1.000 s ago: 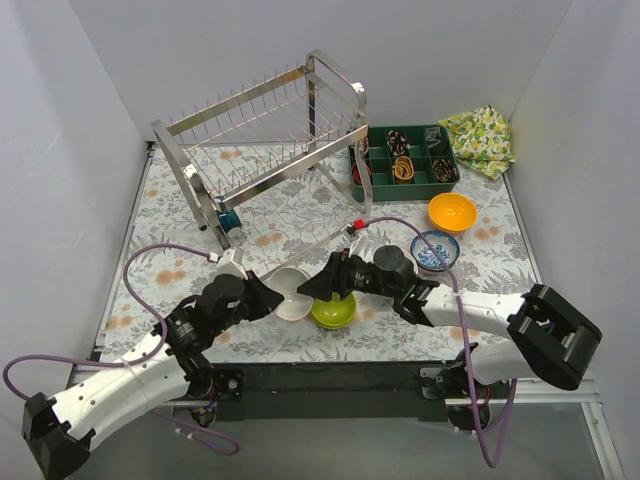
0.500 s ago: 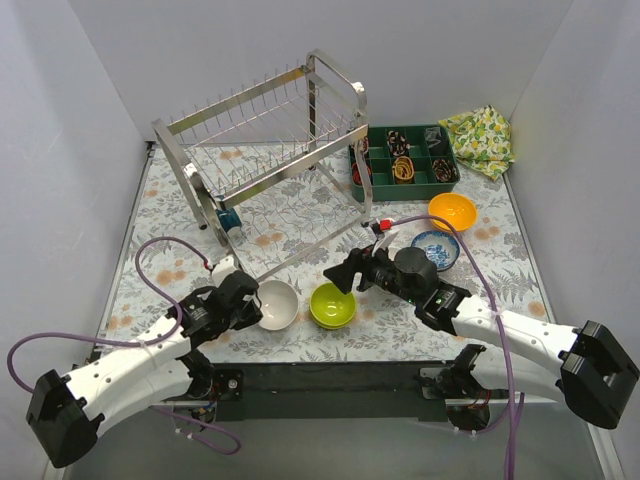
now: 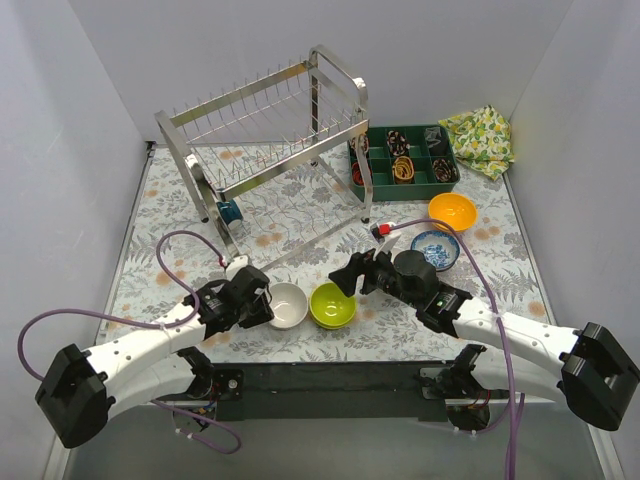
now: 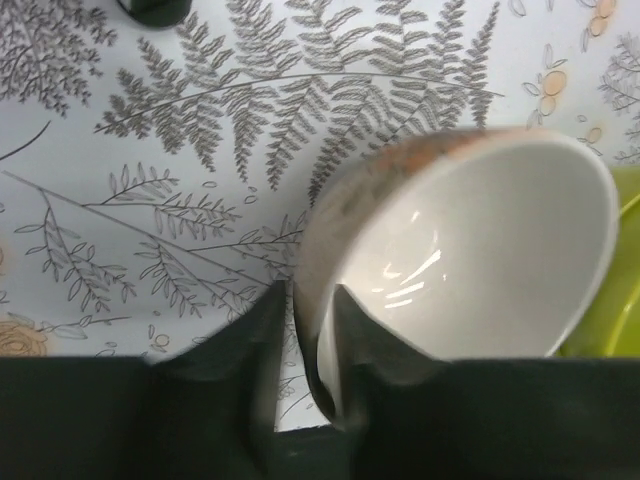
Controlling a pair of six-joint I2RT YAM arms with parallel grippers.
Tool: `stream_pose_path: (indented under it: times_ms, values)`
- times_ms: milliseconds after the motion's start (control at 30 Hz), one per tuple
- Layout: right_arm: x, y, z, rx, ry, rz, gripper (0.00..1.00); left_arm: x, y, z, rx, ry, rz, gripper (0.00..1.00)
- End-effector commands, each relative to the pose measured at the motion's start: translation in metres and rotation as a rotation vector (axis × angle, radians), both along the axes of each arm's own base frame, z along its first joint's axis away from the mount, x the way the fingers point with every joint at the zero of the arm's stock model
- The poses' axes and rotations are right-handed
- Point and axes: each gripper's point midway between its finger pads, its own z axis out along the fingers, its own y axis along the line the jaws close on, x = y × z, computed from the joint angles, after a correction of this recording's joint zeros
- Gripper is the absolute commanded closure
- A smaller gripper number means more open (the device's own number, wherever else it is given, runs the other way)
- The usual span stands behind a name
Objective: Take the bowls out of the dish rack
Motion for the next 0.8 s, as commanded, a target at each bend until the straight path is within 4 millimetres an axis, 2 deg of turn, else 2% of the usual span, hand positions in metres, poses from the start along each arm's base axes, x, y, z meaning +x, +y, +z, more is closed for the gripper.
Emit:
stream_pose_path:
  times_ms: [0, 200, 400, 433, 600, 767]
  values:
    - [0.004, -0.003, 0.005, 0.007, -0.037, -0.014, 0.2, 0.016, -0.018, 0.029, -0.104, -0.089, -0.006, 0.65]
    - [0.005, 0.002, 0.01, -0.009, -0.07, 0.017, 0.2, 0.018, -0.006, 0.046, -0.109, -0.149, 0.05, 0.36]
    - [0.008, 0.009, 0.016, -0.032, -0.11, 0.052, 0.17, 0.024, 0.004, 0.074, -0.105, -0.217, 0.087, 0.17]
    - [0.009, 0.012, 0.015, -0.043, -0.115, 0.061, 0.15, 0.025, 0.007, 0.077, -0.097, -0.227, 0.091, 0.11]
    - [0.018, 0.02, 0.022, -0.058, -0.149, 0.07, 0.13, 0.035, 0.022, 0.106, -0.059, -0.321, 0.136, 0.06]
    - [0.036, 0.034, 0.035, -0.064, -0.207, 0.058, 0.11, 0.041, 0.038, 0.12, -0.012, -0.395, 0.165, 0.06]
